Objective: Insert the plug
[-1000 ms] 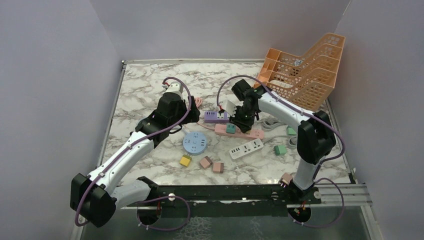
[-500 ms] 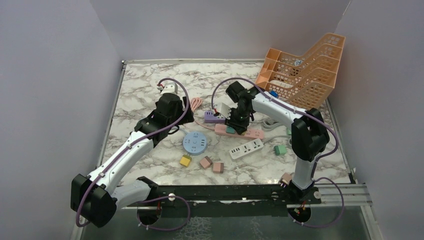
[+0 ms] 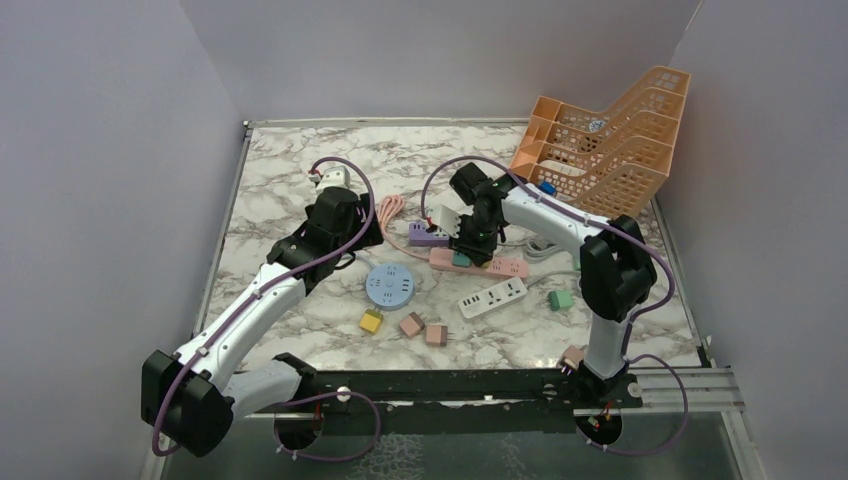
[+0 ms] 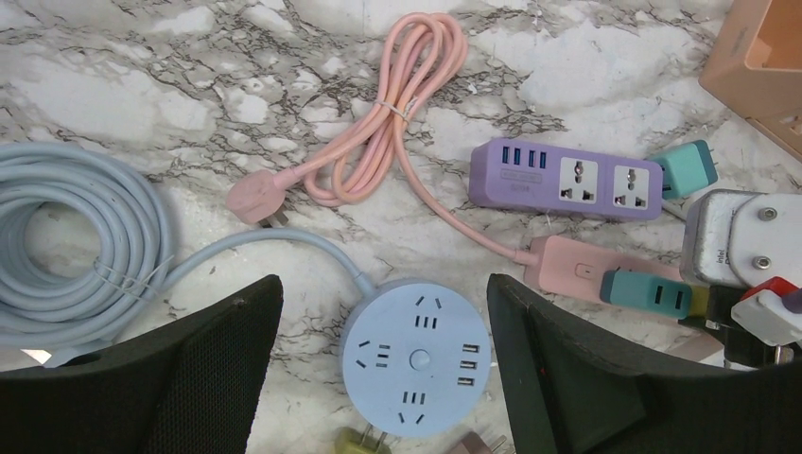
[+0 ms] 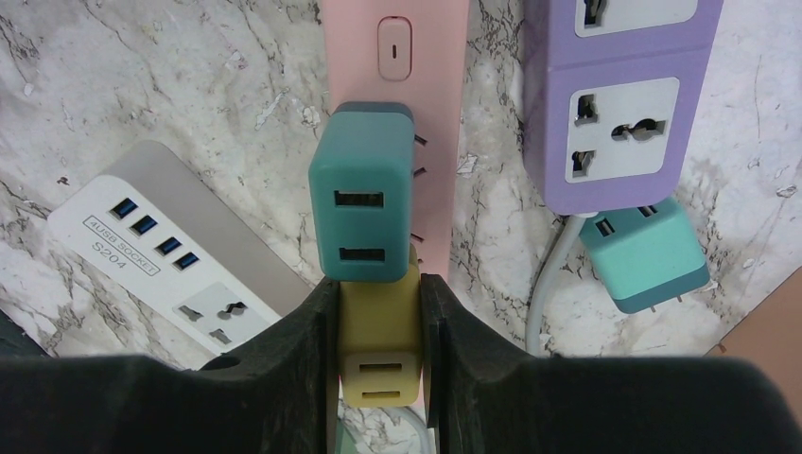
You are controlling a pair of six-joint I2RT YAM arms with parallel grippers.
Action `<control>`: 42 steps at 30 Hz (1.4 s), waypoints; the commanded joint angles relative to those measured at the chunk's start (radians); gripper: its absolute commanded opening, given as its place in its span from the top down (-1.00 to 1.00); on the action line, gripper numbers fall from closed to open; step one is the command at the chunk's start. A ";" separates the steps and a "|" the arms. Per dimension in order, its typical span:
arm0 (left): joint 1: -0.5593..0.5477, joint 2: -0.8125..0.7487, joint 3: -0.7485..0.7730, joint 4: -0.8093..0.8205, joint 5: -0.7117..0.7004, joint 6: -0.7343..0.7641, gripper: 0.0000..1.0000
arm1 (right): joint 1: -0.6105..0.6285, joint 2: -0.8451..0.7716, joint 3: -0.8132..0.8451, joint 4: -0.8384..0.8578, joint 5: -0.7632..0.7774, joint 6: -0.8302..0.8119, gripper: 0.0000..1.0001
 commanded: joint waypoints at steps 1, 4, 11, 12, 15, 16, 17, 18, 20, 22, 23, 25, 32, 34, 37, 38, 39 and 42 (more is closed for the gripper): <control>0.007 -0.024 0.009 -0.004 -0.032 -0.006 -0.63 | 0.006 0.039 0.006 0.041 0.032 -0.029 0.97; 0.008 -0.024 0.007 -0.004 -0.032 -0.005 -0.63 | 0.008 0.048 -0.009 0.047 0.035 -0.034 0.98; 0.010 -0.023 0.003 -0.001 -0.031 -0.001 -0.63 | 0.018 0.093 -0.031 0.062 0.087 -0.027 0.97; 0.010 -0.024 0.003 0.000 -0.032 0.000 -0.63 | 0.018 0.101 -0.031 0.062 0.090 -0.025 0.97; 0.009 -0.025 0.000 0.002 -0.034 0.002 -0.63 | 0.020 0.122 -0.041 0.069 0.104 -0.023 0.97; 0.010 -0.026 -0.001 0.001 -0.035 0.004 -0.63 | 0.019 0.131 -0.048 0.071 0.109 -0.025 0.98; 0.010 -0.027 -0.002 0.001 -0.036 0.004 -0.63 | 0.019 0.135 -0.058 0.076 0.111 -0.028 0.97; 0.011 -0.028 -0.004 0.001 -0.037 0.005 -0.63 | 0.020 0.138 -0.066 0.080 0.114 -0.031 0.97; 0.011 -0.029 -0.004 0.003 -0.040 0.005 -0.63 | 0.019 0.142 -0.080 0.088 0.114 -0.030 0.98; 0.011 -0.029 -0.005 0.003 -0.042 0.006 -0.63 | 0.020 0.139 -0.079 0.092 0.110 -0.019 0.96; 0.011 -0.027 -0.004 0.004 -0.042 0.009 -0.63 | 0.019 0.136 -0.073 0.099 0.115 0.000 0.93; 0.011 -0.026 -0.001 0.004 -0.042 0.010 -0.63 | 0.019 0.126 -0.042 0.108 0.135 0.068 0.72; 0.011 -0.019 0.006 0.007 -0.038 0.013 -0.63 | 0.005 0.049 0.044 0.059 0.061 0.136 0.18; 0.011 -0.018 0.006 0.006 -0.035 0.011 -0.63 | 0.000 0.020 0.038 0.054 0.057 0.135 0.12; 0.011 -0.016 0.004 0.009 -0.030 0.010 -0.63 | -0.002 -0.014 0.019 0.052 0.055 0.130 0.05; 0.011 -0.014 0.004 0.011 -0.028 0.009 -0.63 | -0.002 -0.025 0.013 0.053 0.054 0.128 0.04; 0.011 -0.012 0.007 0.013 -0.026 0.009 -0.63 | -0.002 -0.032 0.006 0.053 0.051 0.127 0.04; 0.011 -0.009 0.008 0.015 -0.021 0.009 -0.63 | -0.002 -0.042 -0.007 0.053 0.049 0.121 0.07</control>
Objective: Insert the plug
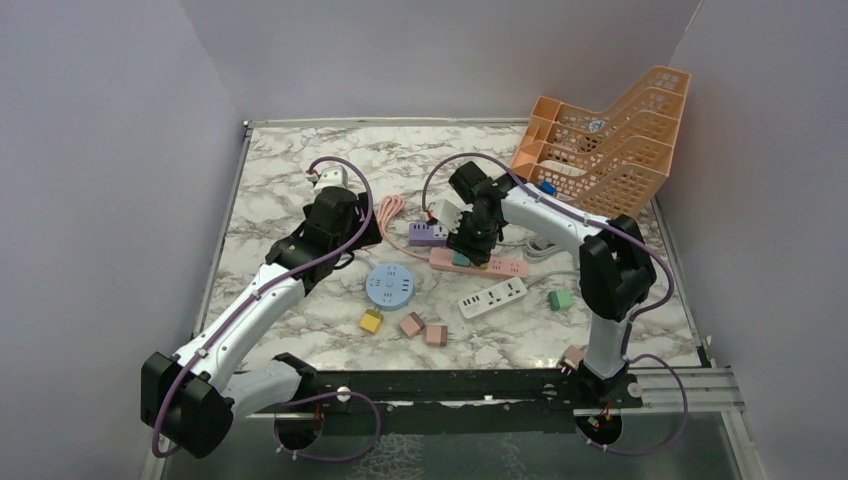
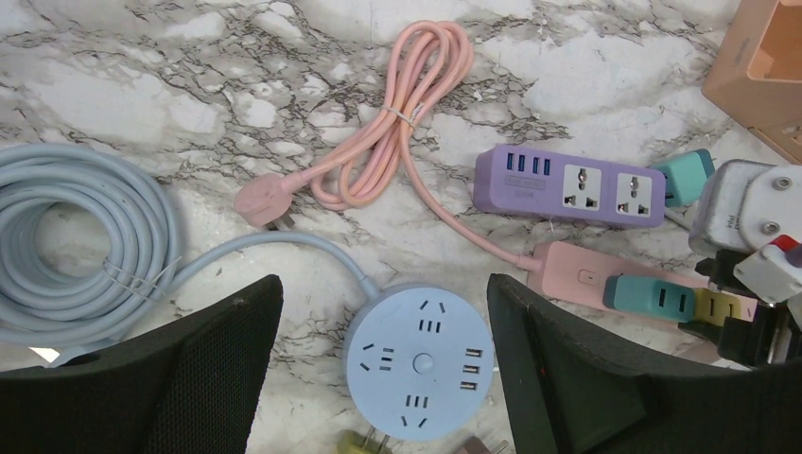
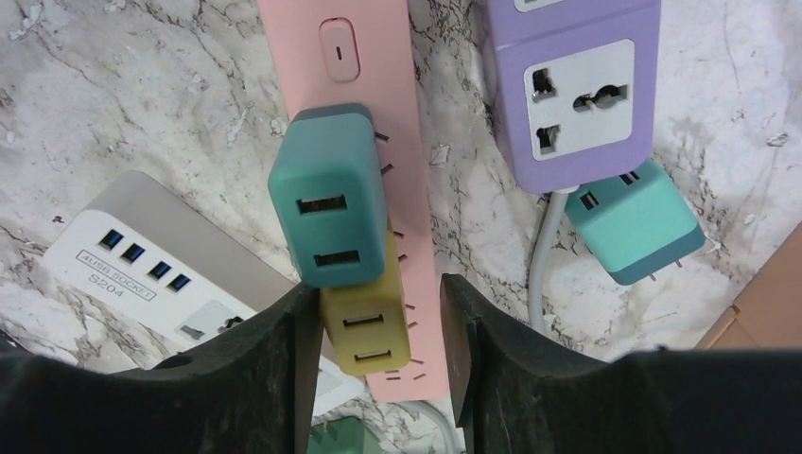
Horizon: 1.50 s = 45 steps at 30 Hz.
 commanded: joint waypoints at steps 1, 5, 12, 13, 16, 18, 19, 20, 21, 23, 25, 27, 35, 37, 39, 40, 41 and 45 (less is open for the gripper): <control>0.004 -0.001 0.009 0.016 -0.006 0.009 -0.63 | -0.004 -0.055 -0.018 0.023 -0.002 -0.002 0.11; 0.004 -0.002 0.010 0.017 -0.003 0.011 -0.63 | -0.005 -0.055 -0.030 0.008 -0.013 -0.027 0.22; 0.004 -0.005 0.005 0.017 -0.006 0.012 -0.63 | -0.004 -0.034 -0.151 0.054 0.052 -0.116 0.88; 0.004 -0.005 0.005 0.019 -0.006 0.012 -0.63 | -0.004 -0.024 -0.171 0.077 0.060 -0.120 0.96; 0.004 -0.005 0.006 0.020 -0.007 0.016 -0.63 | -0.004 0.008 -0.205 0.134 0.050 -0.113 0.98; 0.004 -0.007 0.005 0.020 -0.012 0.017 -0.63 | -0.004 0.038 -0.222 0.164 0.048 -0.101 0.98; 0.004 -0.009 0.003 0.020 -0.013 0.018 -0.63 | -0.005 0.055 -0.234 0.174 0.056 -0.101 0.98; 0.004 -0.009 0.002 0.021 -0.014 0.018 -0.63 | -0.003 0.073 -0.246 0.184 0.070 -0.100 0.98; 0.004 -0.012 0.002 0.021 -0.015 0.018 -0.63 | -0.003 0.087 -0.255 0.197 0.082 -0.097 0.98; 0.004 -0.014 -0.002 0.021 -0.017 0.018 -0.63 | -0.004 0.104 -0.260 0.213 0.077 -0.095 0.98; 0.004 -0.013 -0.002 0.021 -0.019 0.019 -0.63 | -0.003 0.112 -0.256 0.216 0.060 -0.094 0.98; 0.004 -0.012 -0.002 0.023 -0.019 0.020 -0.63 | -0.003 0.108 -0.249 0.216 0.066 -0.086 0.98; 0.004 -0.003 0.019 0.041 0.016 0.061 -0.64 | -0.012 -0.138 -0.156 0.205 0.074 0.161 0.34; 0.003 0.003 0.026 0.050 0.031 0.079 -0.64 | -0.014 -0.222 -0.149 0.212 0.079 0.218 0.18; 0.001 0.008 0.037 0.057 0.047 0.098 -0.64 | -0.014 -0.307 -0.161 0.229 0.080 0.258 0.07; -0.001 0.011 0.041 0.060 0.054 0.108 -0.64 | -0.015 -0.346 -0.172 0.240 0.082 0.275 0.05; -0.003 0.013 0.046 0.064 0.062 0.116 -0.64 | -0.015 -0.386 -0.187 0.255 0.089 0.298 0.05; -0.015 0.019 0.061 0.075 0.079 0.144 -0.65 | -0.015 -0.533 -0.272 0.317 0.122 0.417 0.05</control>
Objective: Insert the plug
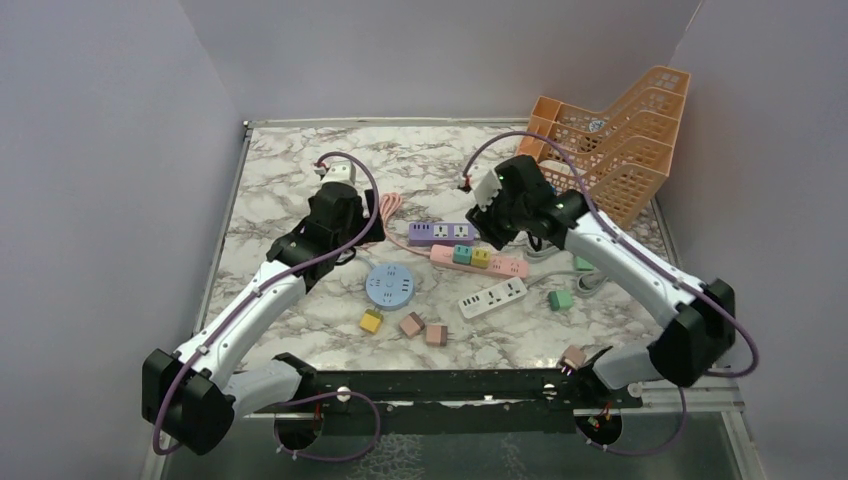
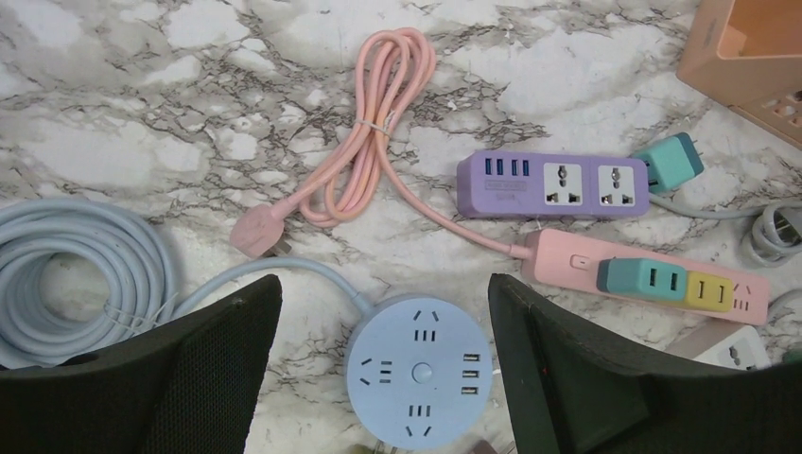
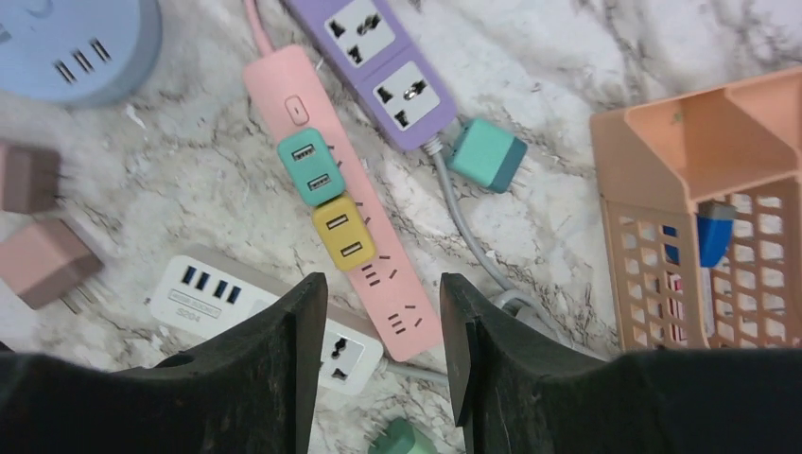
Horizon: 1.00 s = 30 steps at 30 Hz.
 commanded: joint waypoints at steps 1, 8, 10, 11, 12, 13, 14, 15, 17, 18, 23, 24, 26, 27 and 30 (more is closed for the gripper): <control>-0.017 0.007 0.047 0.044 0.046 0.059 -0.65 | 0.000 -0.165 -0.083 0.109 0.085 0.209 0.05; -0.056 0.035 0.080 0.050 0.065 0.086 -0.66 | -0.001 -0.251 -0.136 -0.020 0.423 0.656 0.15; -0.072 0.045 0.087 0.057 0.068 0.087 -0.66 | -0.001 -0.277 -0.181 -0.038 0.467 0.799 0.16; -0.078 0.050 0.090 0.058 0.070 0.086 -0.66 | -0.002 -0.296 -0.210 -0.032 0.474 0.854 0.16; -0.086 0.054 0.092 0.060 0.073 0.085 -0.66 | -0.006 -0.314 -0.240 -0.027 0.483 0.913 0.16; -0.092 0.056 0.093 0.061 0.075 0.084 -0.66 | -0.012 -0.330 -0.267 -0.027 0.490 0.967 0.15; -0.097 0.058 0.094 0.062 0.077 0.083 -0.66 | -0.022 -0.342 -0.292 -0.033 0.497 1.022 0.06; -0.101 0.060 0.094 0.061 0.080 0.081 -0.66 | -0.036 -0.351 -0.317 -0.042 0.508 1.077 -0.02; -0.111 0.061 0.093 0.064 0.085 0.078 -0.66 | -0.074 -0.361 -0.364 -0.058 0.508 1.163 -0.13; -0.114 0.062 0.090 0.066 0.088 0.077 -0.66 | -0.093 -0.362 -0.388 -0.069 0.507 1.203 -0.22; -0.126 0.059 0.076 0.074 0.106 0.064 -0.66 | -0.195 -0.372 -0.483 -0.112 0.500 1.406 -0.48; -0.127 0.059 0.075 0.075 0.109 0.063 -0.66 | -0.214 -0.377 -0.501 -0.109 0.493 1.438 -0.49; -0.130 0.058 0.073 0.076 0.116 0.060 -0.66 | -0.250 -0.386 -0.535 -0.091 0.478 1.491 -0.49; -0.132 0.057 0.073 0.077 0.119 0.057 -0.66 | -0.268 -0.387 -0.552 -0.079 0.470 1.512 -0.49; -0.140 0.058 0.068 0.085 0.137 0.050 -0.66 | -0.323 -0.372 -0.592 -0.038 0.442 1.544 -0.49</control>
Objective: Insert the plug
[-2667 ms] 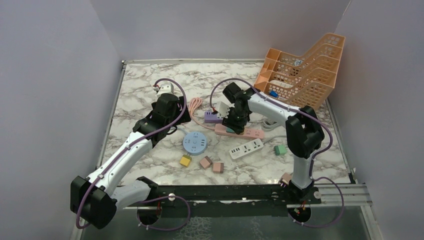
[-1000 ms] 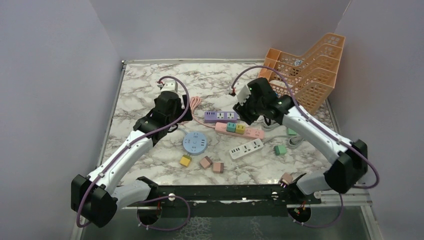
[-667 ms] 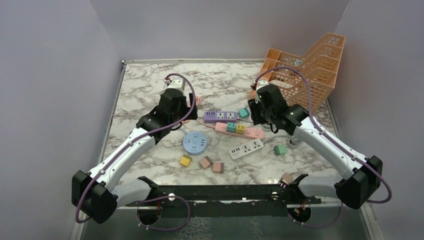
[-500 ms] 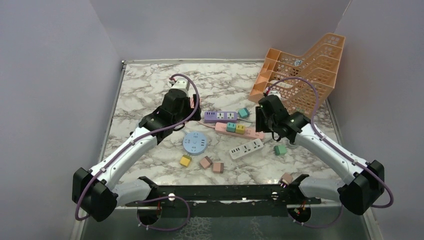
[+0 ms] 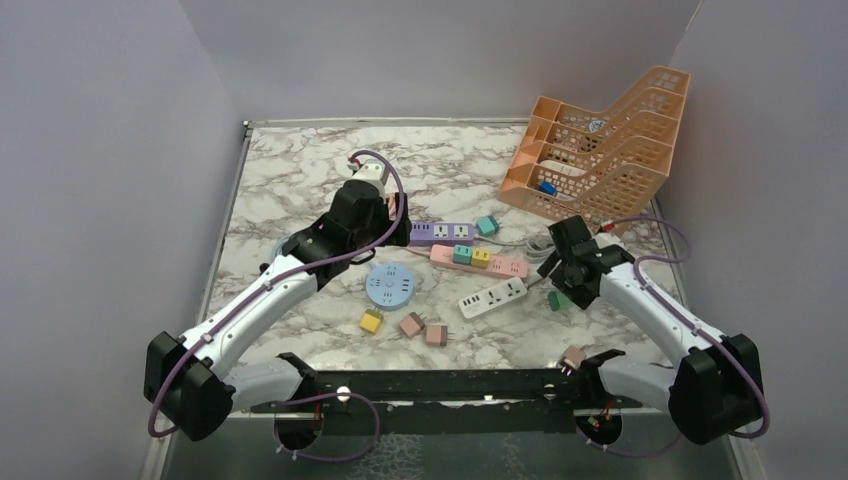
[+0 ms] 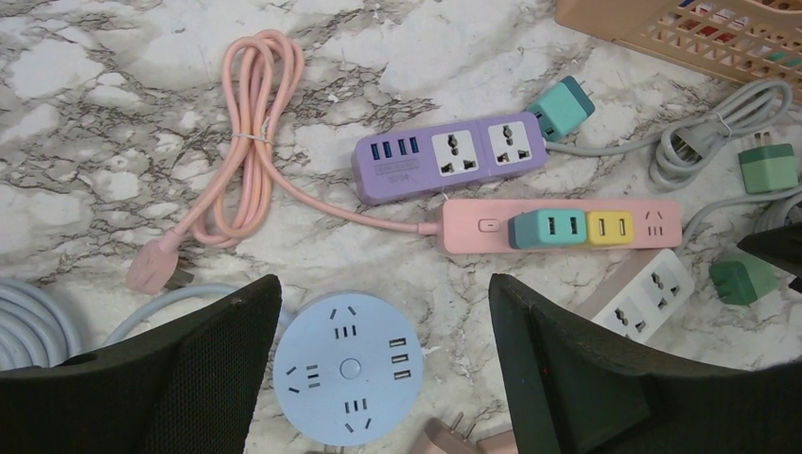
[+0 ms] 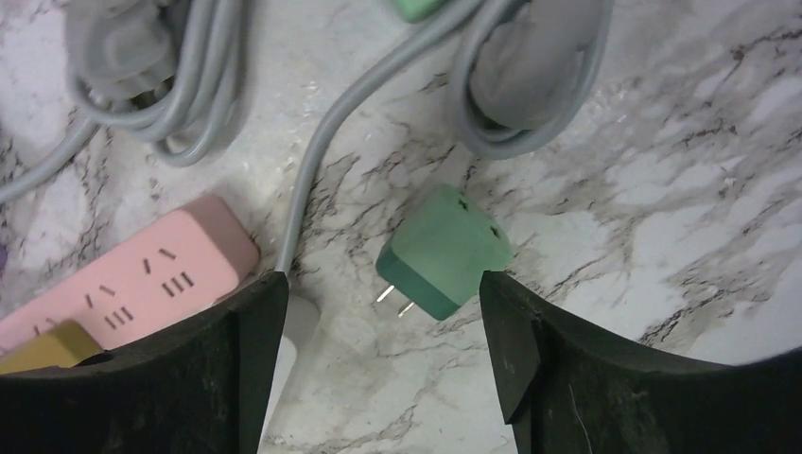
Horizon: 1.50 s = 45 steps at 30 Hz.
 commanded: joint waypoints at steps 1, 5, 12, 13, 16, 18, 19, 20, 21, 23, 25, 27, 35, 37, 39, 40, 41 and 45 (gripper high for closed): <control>-0.017 -0.002 0.000 0.044 0.050 -0.014 -0.66 | -0.070 0.009 -0.040 0.044 -0.016 0.157 -0.49; -0.020 -0.004 -0.010 0.057 0.069 -0.021 -0.66 | -0.097 0.074 -0.030 -0.017 -0.004 0.243 -0.49; -0.020 -0.003 -0.017 0.066 0.072 -0.022 -0.66 | -0.103 0.116 -0.055 -0.023 -0.011 0.282 -0.43; -0.020 -0.002 -0.017 0.066 0.073 -0.022 -0.66 | -0.103 0.118 -0.061 -0.018 -0.019 0.282 -0.39; -0.020 0.002 -0.016 0.072 0.084 -0.022 -0.66 | -0.103 0.122 -0.082 0.018 -0.039 0.269 -0.19; -0.021 0.006 -0.019 0.080 0.099 -0.022 -0.66 | -0.103 0.124 -0.094 0.047 -0.052 0.249 -0.07; -0.023 0.007 -0.022 0.088 0.112 -0.020 -0.66 | -0.103 0.126 -0.099 0.059 -0.058 0.243 -0.03; -0.024 0.007 -0.025 0.095 0.125 -0.019 -0.66 | -0.103 0.129 -0.103 0.070 -0.066 0.233 0.04; -0.026 0.009 -0.028 0.105 0.141 -0.019 -0.66 | -0.103 0.129 -0.108 0.081 -0.073 0.226 0.11; -0.030 0.010 -0.035 0.129 0.189 -0.013 -0.66 | -0.103 0.123 -0.115 0.094 -0.083 0.216 0.23; -0.036 0.014 -0.042 0.156 0.242 -0.014 -0.67 | -0.103 0.103 -0.113 0.102 -0.097 0.196 0.32; -0.043 0.021 -0.049 0.188 0.304 -0.021 -0.67 | -0.103 0.070 -0.103 0.103 -0.113 0.170 0.36; -0.109 0.132 -0.042 0.350 0.452 -0.116 -0.69 | -0.103 -0.113 -0.036 0.157 -0.264 0.079 0.38; -0.135 0.167 -0.034 0.398 0.461 -0.131 -0.70 | -0.103 -0.156 -0.027 0.189 -0.317 0.087 0.38; -0.153 0.200 -0.030 0.453 0.462 -0.155 -0.72 | -0.103 -0.190 -0.018 0.220 -0.379 0.106 0.38; -0.161 0.216 -0.032 0.487 0.468 -0.167 -0.73 | -0.103 -0.205 -0.011 0.237 -0.403 0.112 0.38; -0.168 0.231 -0.032 0.522 0.474 -0.180 -0.74 | -0.103 -0.215 -0.003 0.249 -0.427 0.119 0.38; -0.210 0.290 -0.017 0.631 0.478 -0.205 -0.74 | -0.103 -0.238 0.046 0.279 -0.502 0.131 0.38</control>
